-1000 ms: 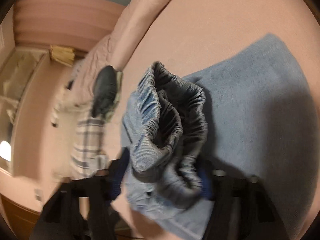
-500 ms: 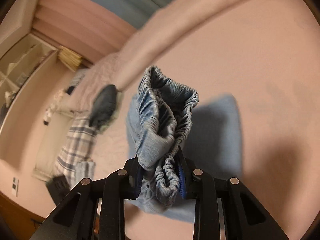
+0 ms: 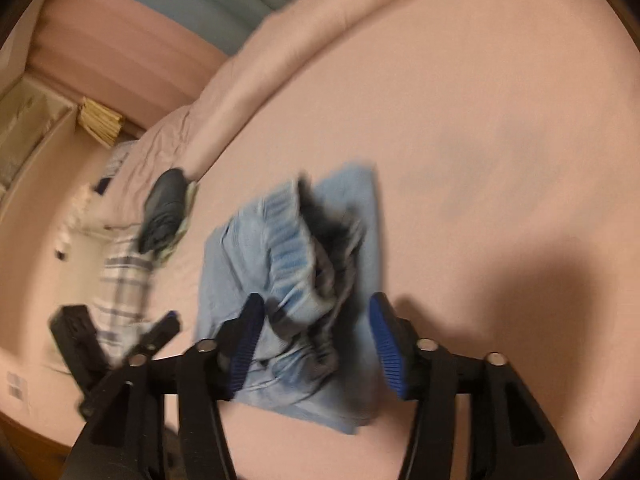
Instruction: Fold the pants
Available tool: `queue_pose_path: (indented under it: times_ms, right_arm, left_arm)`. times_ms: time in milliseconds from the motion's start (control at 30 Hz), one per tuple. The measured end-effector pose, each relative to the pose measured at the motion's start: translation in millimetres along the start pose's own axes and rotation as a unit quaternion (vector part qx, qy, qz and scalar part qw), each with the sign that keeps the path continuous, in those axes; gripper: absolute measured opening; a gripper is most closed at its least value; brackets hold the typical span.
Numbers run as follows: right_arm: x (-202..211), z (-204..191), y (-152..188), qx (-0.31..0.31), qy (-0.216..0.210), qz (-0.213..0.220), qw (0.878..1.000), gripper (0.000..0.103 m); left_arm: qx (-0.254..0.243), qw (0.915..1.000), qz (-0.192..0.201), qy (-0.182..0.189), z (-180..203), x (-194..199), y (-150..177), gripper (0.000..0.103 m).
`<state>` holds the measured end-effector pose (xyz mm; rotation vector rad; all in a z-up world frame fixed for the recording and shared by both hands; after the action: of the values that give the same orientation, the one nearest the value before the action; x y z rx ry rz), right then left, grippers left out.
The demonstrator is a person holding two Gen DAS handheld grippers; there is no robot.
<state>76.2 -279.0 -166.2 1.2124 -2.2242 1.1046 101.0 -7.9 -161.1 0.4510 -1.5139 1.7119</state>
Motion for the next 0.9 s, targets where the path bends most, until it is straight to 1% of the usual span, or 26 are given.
queue_pose_path:
  times_ms: [33, 67, 100, 133, 167, 200, 233, 267, 300, 367, 400, 433, 467, 500, 567, 667, 700, 800, 833, 900]
  right_arm:
    - [7.0, -3.6, -6.8, 0.023, 0.015, 0.016, 0.999, 0.059]
    - [11.4, -10.4, -12.8, 0.045, 0.020, 0.028, 0.998, 0.059]
    - [13.0, -15.2, -17.0, 0.058, 0.020, 0.034, 0.998, 0.059]
    - [12.0, -26.6, -24.1, 0.083, 0.017, 0.040, 0.996, 0.056]
    - [10.4, -31.3, -27.0, 0.095, 0.016, 0.042, 0.994, 0.050]
    - [5.6, -42.6, -30.2, 0.116, 0.012, 0.040, 0.992, 0.038]
    - [-2.0, -57.3, -32.0, 0.144, 0.008, 0.036, 0.989, 0.034]
    - [-8.5, -64.1, -31.3, 0.161, 0.008, 0.030, 0.986, 0.033]
    - [-11.9, -65.4, -29.4, 0.174, 0.009, 0.022, 0.985, 0.028]
    - [-28.3, -77.0, -18.1, 0.209, 0.021, -0.002, 0.978, 0.026]
    - [-38.1, -75.0, -10.0, 0.226, 0.041, -0.016, 0.973, 0.026]
    - [-50.9, -67.0, -0.4, 0.237, 0.065, -0.041, 0.969, 0.026]
    - [-60.4, -56.9, 7.2, 0.233, 0.074, -0.062, 0.968, 0.026]
    - [-68.5, -46.6, 13.6, 0.224, 0.077, -0.075, 0.969, 0.023]
    - [-68.9, -40.4, 15.8, 0.226, 0.073, -0.059, 0.970, 0.021]
    - [-66.3, -44.1, 13.3, 0.226, 0.072, -0.070, 0.969, 0.021]
    - [-64.4, -45.8, 11.5, 0.224, 0.071, -0.073, 0.969, 0.021]
    - [-48.9, -64.6, -1.2, 0.230, 0.037, -0.052, 0.971, 0.021]
    - [-46.0, -71.0, -7.8, 0.239, 0.035, -0.040, 0.969, 0.021]
    - [-49.9, -74.4, -16.2, 0.251, 0.043, -0.035, 0.966, 0.021]
  left_arm:
    - [-0.002, 1.0000, 0.001, 0.001, 1.8, -2.4, -4.3, 0.083]
    - [-0.003, 1.0000, 0.001, 0.001, 3.8, -5.2, -8.7, 0.083]
    - [-0.005, 1.0000, 0.003, 0.003, 7.6, -8.1, -14.4, 0.082]
    - [-0.011, 0.9999, 0.006, 0.007, 14.0, -12.4, -21.8, 0.081]
    - [-0.017, 0.9998, 0.006, 0.010, 19.4, -16.9, -28.2, 0.081]
    - [-0.024, 0.9996, 0.003, 0.015, 25.3, -23.2, -34.6, 0.080]
    - [-0.029, 0.9993, -0.009, 0.022, 32.5, -35.1, -42.0, 0.077]
    - [-0.030, 0.9991, -0.017, 0.026, 35.3, -42.1, -45.1, 0.064]
    - [-0.027, 0.9987, -0.031, 0.031, 38.4, -53.2, -48.3, 0.049]
    - [-0.034, 0.9964, -0.068, 0.039, 44.4, -78.5, -48.8, 0.043]
    - [-0.043, 0.9950, -0.086, 0.027, 45.1, -92.2, -45.5, 0.041]
    - [-0.054, 0.9928, -0.106, 0.012, 45.2, -106.5, -40.2, 0.040]
    - [-0.064, 0.9913, -0.114, 0.008, 46.7, -114.2, -37.5, 0.041]
    - [-0.082, 0.9907, -0.109, -0.002, 49.5, -119.2, -37.5, 0.043]
    - [-0.082, 0.9910, -0.106, -0.003, 49.7, -119.8, -39.6, 0.043]
    - [-0.062, 0.9929, -0.099, 0.021, 44.0, -114.1, -41.5, 0.043]
    - [-0.051, 0.9943, -0.089, 0.027, 39.8, -106.6, -43.4, 0.043]
    - [-0.028, 0.9968, -0.069, 0.029, 27.1, -83.6, -43.6, 0.043]
    - [-0.026, 0.9971, -0.066, 0.028, 24.6, -76.9, -42.3, 0.044]
    - [-0.027, 0.9971, -0.066, 0.026, 20.2, -62.0, -30.4, 0.044]
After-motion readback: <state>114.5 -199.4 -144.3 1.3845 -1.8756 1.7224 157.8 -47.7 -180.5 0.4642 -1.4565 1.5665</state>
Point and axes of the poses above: each gripper's, at about its wrist camera, not at the fingertips, and x roughly against the way its jaws point, z to its right, y to its underside, the point moved 9 cm from there along -x, roughly the way its jaws point, and after that the axes turned 1 degree about -y, right-handed, at the moved point
